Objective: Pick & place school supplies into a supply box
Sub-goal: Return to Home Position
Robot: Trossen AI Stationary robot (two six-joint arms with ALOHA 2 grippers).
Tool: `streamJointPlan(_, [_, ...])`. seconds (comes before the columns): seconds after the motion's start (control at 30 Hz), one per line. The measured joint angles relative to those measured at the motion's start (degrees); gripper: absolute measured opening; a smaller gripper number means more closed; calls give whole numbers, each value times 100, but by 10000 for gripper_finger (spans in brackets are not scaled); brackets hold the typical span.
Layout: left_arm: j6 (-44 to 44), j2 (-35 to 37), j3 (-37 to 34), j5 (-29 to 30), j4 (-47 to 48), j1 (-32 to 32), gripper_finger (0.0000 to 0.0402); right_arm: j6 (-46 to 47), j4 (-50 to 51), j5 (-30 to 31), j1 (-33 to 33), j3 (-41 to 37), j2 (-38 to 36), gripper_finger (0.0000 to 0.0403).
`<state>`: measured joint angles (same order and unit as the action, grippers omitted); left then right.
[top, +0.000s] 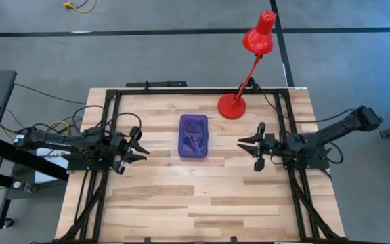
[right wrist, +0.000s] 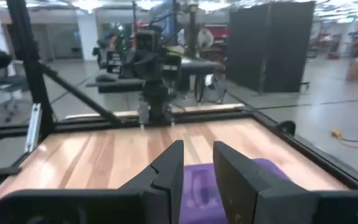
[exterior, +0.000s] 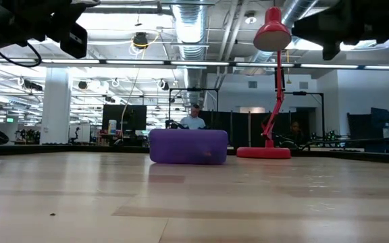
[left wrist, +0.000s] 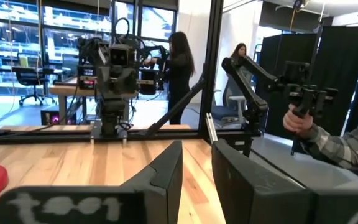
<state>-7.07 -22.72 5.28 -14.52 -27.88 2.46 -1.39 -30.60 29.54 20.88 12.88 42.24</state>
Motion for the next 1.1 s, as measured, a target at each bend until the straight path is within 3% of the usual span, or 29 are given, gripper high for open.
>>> streamJointPlan(0.17, [20,0,0,-5,33,0,73,294,867,-1180,-966,-4,-412,82])
streamJointPlan(0.33, [225,1,-1,-128,196,-4,73,-12,651,-2015,-1403,-7,-450,82])
streamJointPlan(0.6, [-28,202,-470,-148,-49,-4,73,-10,-1021,-2029,-1591,-1206,-638,82])
streamJointPlan(0.8, [-22,680,-459,-221,165,-4,73,52,-693,-1964,-1534,-1233,-787,82])
streamJointPlan(1.0, [65,1247,-461,-339,557,-4,73,-340,-642,-939,-1310,-1233,-1008,82])
streamJointPlan(1.1, [-25,1646,-461,-386,897,-4,73,-513,-536,-859,-1261,-1233,-1382,82])
